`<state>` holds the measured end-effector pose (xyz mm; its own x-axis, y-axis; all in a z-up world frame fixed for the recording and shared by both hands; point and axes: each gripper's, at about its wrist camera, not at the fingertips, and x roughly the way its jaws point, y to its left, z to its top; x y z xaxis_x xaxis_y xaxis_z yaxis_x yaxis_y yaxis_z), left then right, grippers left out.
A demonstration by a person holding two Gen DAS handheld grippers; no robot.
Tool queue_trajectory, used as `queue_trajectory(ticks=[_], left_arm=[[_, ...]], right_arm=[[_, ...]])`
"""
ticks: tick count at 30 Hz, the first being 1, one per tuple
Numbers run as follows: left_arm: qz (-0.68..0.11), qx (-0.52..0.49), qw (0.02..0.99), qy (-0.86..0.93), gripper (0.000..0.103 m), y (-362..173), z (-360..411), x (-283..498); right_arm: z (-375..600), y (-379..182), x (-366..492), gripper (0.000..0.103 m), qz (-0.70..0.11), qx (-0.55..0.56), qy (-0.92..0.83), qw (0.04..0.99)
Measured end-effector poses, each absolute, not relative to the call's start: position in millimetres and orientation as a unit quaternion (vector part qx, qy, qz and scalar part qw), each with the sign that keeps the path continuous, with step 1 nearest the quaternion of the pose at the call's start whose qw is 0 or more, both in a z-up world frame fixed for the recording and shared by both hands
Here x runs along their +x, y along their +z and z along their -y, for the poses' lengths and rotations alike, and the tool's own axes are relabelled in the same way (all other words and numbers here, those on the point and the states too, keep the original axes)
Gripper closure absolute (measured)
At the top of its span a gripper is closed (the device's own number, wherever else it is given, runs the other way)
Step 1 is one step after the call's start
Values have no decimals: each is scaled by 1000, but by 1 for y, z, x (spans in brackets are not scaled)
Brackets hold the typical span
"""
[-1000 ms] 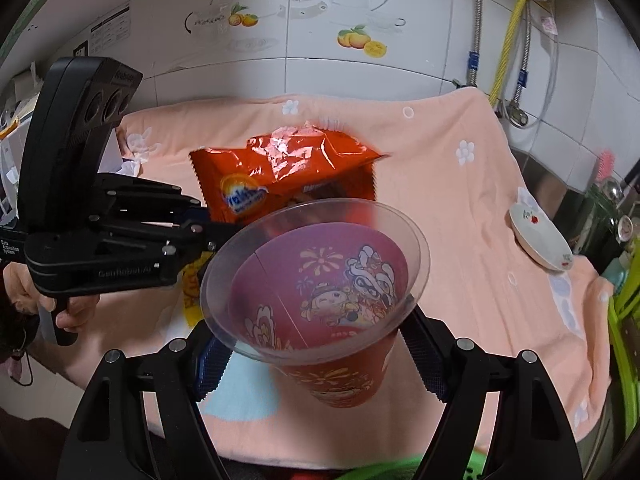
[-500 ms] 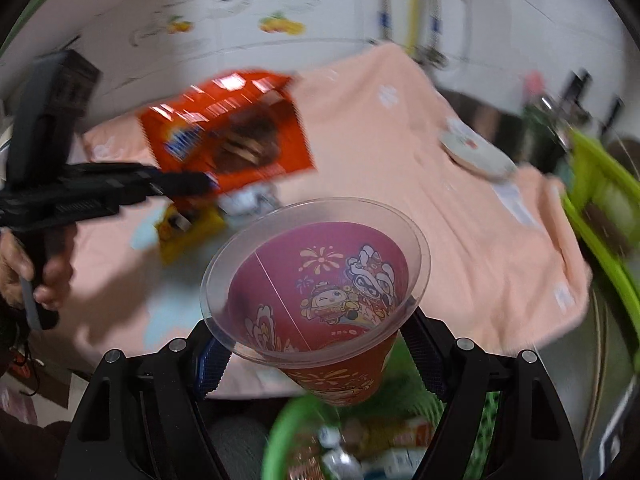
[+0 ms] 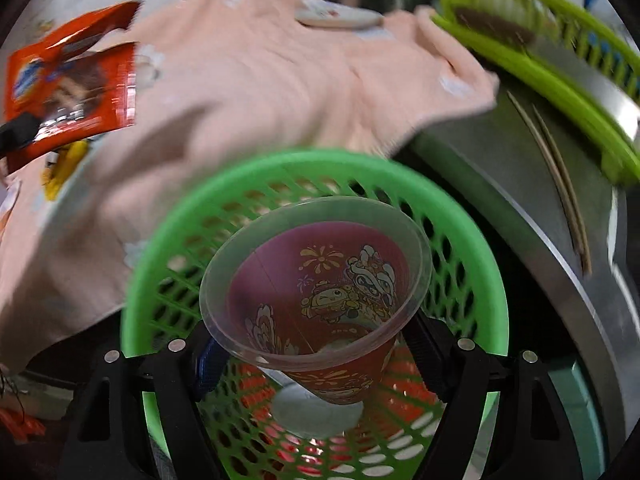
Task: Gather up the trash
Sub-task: 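Drop the red cup into the basket with the right tool while the left drops the Ovaltine packet, then move both tools back over the remaining trash on the towel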
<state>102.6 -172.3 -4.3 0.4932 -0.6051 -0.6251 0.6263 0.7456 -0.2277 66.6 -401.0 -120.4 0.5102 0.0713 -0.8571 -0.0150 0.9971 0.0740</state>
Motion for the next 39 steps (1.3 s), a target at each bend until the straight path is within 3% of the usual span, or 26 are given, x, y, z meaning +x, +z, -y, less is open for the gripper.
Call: queue_trajectory(ticks=[9, 27, 30, 31, 32, 34, 39], left_arm=[[-390, 36, 836, -384, 92, -35, 206, 88], [-466, 73, 783, -405, 91, -88, 255, 63], [-476, 75, 777, -406, 86, -93, 259, 59], [-478, 75, 775, -406, 80, -94, 259, 59], [-481, 77, 775, -403, 66, -96, 259, 57], [-480, 75, 778, -399, 56, -96, 258, 58], [-480, 65, 780, -396, 55, -95, 249, 58]], right_arm=[[420, -125, 57, 25, -492, 50, 10, 869], [446, -84, 40, 19, -430, 75, 6, 900], [450, -82, 38, 19, -426, 85, 8, 901], [450, -82, 37, 19, -425, 86, 8, 901], [450, -82, 36, 19, -424, 87, 8, 902], [450, -81, 35, 19, -422, 87, 8, 903], [444, -77, 35, 19, -418, 86, 13, 904]])
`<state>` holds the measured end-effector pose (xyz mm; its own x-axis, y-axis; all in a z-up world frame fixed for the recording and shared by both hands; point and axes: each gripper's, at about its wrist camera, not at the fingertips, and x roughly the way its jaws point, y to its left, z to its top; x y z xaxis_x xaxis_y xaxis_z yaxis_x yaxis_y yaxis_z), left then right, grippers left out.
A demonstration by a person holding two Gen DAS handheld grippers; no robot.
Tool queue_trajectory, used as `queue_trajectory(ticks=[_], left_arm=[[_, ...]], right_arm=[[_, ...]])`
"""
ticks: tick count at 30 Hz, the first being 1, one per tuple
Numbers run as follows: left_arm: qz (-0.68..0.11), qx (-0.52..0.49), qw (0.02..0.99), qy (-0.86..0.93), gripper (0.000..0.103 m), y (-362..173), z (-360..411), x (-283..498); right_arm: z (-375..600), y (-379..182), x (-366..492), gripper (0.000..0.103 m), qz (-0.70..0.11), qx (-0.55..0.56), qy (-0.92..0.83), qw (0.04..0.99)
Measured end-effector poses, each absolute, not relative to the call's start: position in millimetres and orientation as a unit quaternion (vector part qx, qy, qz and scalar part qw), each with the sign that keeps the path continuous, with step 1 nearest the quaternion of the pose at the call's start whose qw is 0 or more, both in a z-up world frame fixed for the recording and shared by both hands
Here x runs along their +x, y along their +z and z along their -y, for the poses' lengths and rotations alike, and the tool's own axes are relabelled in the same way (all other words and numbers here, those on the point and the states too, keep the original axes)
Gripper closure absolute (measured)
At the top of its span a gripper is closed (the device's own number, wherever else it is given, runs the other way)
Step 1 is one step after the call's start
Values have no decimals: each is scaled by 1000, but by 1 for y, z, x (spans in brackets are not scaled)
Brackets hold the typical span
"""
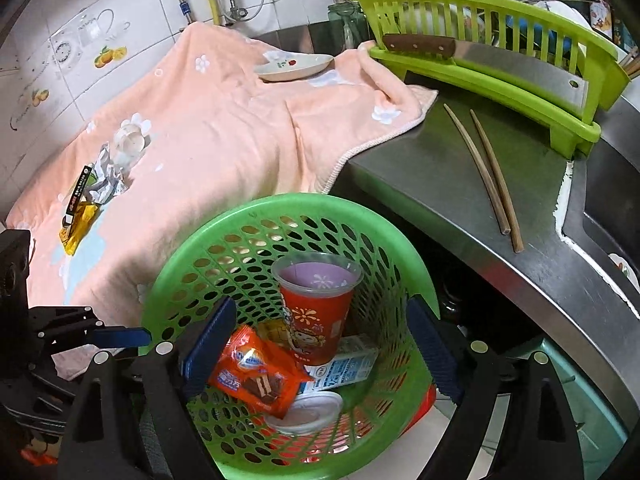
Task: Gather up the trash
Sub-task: 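Move both tools back over the remaining trash on the towel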
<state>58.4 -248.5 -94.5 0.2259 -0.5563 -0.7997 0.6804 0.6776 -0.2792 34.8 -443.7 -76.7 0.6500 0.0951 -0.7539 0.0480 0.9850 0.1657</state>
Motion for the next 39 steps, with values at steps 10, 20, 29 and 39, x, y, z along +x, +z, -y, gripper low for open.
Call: queue_trajectory(ticks=[10, 20, 29, 39], left_arm=[[-465, 17, 815, -345, 53, -73, 187, 72], [-434, -44, 865, -246, 53, -44, 89, 89], [-420, -103, 887, -164, 49, -26, 17, 128], [-424, -151, 881, -144, 48, -23, -10, 180]], right_arm=[[411, -65, 52, 19, -413, 71, 49, 907], [343, -48, 88, 19, -406, 46, 120, 905], [273, -33, 115, 19, -392, 12, 181, 902], [253, -32, 126, 19, -392, 7, 206, 897]])
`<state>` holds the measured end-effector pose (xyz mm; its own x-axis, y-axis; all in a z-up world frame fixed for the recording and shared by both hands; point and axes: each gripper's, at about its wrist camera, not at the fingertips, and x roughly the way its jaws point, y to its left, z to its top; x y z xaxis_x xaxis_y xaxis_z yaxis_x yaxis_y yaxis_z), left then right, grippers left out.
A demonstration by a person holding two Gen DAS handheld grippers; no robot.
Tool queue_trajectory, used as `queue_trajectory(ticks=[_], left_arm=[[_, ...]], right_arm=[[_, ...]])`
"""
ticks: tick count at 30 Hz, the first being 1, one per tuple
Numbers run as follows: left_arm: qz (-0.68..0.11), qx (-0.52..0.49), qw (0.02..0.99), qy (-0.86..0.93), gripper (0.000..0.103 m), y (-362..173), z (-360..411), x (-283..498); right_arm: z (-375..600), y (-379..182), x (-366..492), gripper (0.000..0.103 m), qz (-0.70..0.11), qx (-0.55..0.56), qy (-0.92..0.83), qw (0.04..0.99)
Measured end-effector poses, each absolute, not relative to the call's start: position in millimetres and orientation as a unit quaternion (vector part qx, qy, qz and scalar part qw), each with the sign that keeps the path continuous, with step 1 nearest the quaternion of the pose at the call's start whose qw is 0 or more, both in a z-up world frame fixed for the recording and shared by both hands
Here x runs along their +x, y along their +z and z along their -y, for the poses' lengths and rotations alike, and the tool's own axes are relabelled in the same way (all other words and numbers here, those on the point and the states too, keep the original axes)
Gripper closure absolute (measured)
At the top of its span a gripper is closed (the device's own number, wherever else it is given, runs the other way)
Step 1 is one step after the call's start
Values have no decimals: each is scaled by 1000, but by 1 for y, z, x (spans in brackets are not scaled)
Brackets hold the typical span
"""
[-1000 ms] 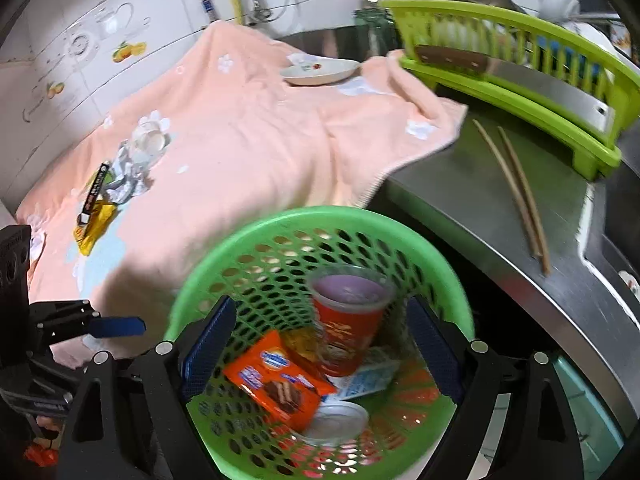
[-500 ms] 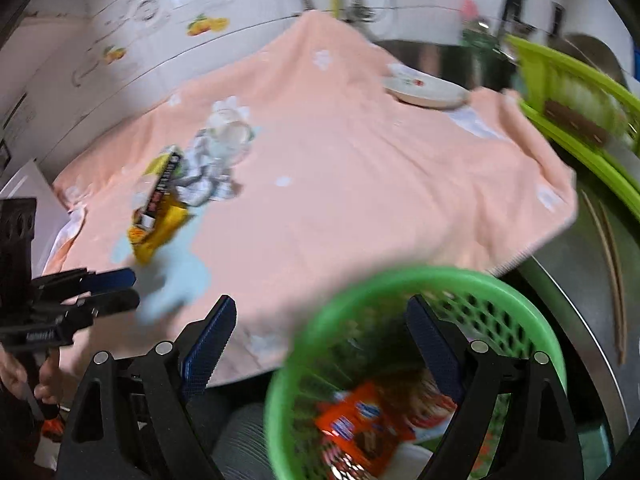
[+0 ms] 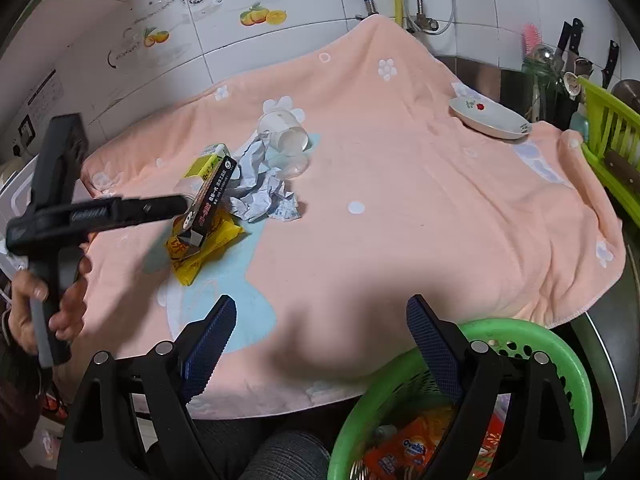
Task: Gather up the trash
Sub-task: 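Move both tools back over the remaining trash on the towel, then grasp the black glue box with the left tool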
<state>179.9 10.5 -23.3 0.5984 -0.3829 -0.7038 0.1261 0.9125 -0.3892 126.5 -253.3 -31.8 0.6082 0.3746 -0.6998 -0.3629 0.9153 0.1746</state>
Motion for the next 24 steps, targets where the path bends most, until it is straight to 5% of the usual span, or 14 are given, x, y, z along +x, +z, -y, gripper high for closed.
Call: queue_trajectory(ticks=[24], left_arm=[[-453, -182, 865, -113, 31, -41, -20, 220]], right_arm=[[252, -54, 140, 19, -409, 19, 218, 886]])
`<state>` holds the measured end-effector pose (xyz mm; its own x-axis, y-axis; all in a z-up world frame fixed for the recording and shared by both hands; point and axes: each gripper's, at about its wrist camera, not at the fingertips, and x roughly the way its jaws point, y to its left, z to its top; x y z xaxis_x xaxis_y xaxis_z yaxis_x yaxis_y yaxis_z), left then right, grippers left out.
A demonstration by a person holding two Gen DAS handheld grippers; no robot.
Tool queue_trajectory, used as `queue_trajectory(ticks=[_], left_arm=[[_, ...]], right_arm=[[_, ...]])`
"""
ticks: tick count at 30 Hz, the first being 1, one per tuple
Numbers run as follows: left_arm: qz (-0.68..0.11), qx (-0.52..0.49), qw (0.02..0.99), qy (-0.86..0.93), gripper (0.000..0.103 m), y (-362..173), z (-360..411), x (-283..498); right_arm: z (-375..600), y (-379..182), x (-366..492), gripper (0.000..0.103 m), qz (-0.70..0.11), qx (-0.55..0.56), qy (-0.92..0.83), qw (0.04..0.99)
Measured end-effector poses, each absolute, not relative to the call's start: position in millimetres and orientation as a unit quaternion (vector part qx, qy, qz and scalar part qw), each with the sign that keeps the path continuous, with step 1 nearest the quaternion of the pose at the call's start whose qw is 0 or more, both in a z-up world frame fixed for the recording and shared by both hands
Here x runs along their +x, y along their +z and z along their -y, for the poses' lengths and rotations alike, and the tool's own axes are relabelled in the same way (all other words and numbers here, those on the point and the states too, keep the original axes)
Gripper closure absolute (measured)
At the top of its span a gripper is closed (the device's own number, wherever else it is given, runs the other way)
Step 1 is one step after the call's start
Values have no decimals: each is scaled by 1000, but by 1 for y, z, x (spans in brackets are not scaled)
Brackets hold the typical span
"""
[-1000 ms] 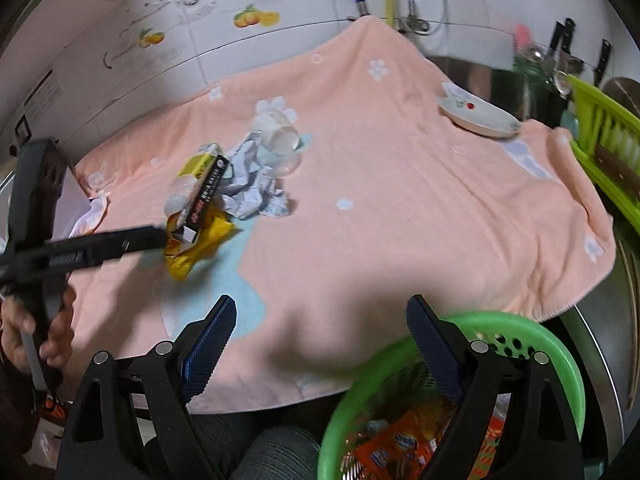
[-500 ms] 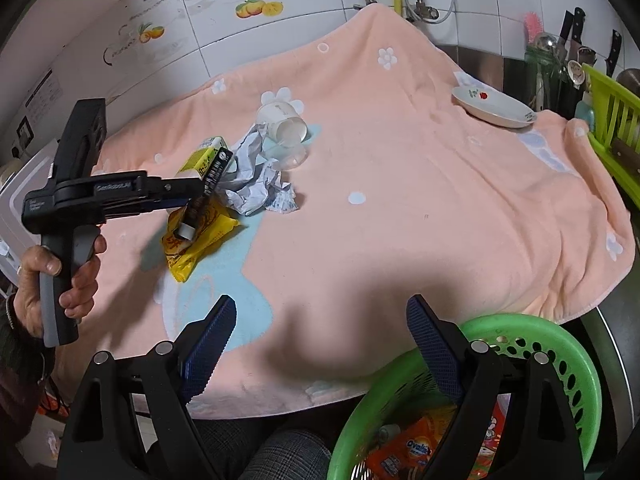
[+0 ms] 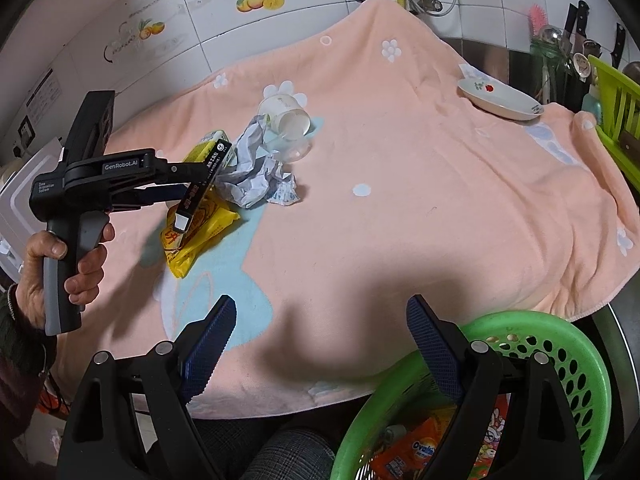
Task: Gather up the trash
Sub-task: 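Grasp the black glue box with the left tool, then grasp the crumpled foil with the right tool while the left tool lifts the black box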
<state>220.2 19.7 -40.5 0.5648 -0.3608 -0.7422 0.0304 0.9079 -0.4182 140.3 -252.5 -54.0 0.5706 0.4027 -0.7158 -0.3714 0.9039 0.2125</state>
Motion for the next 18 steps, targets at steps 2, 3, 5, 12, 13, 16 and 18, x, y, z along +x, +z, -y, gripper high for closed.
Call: queue_trajectory(ticks=[2, 3, 5, 12, 13, 16, 18], left_arm=[[-453, -182, 865, -116, 31, -41, -18, 223], [-453, -182, 865, -116, 31, -41, -18, 224], [-454, -182, 864, -117, 31, -41, -17, 227], [-457, -179, 862, -130, 53, -42, -11, 231], [-458, -181, 860, -132, 59, -43, -11, 231], [-453, -180, 863, -133, 59, -43, -11, 227], [-447, -181, 865, -135, 59, -40, -11, 223]], right_arm=[[252, -54, 140, 19, -409, 20, 219, 886], [252, -54, 140, 19, -409, 20, 220, 886], [252, -55, 140, 19, -409, 21, 220, 885], [249, -56, 141, 19, -410, 19, 224, 884], [248, -56, 142, 19, -410, 19, 225, 884], [245, -55, 143, 19, -410, 17, 227, 883], [243, -55, 146, 19, -410, 17, 227, 883]])
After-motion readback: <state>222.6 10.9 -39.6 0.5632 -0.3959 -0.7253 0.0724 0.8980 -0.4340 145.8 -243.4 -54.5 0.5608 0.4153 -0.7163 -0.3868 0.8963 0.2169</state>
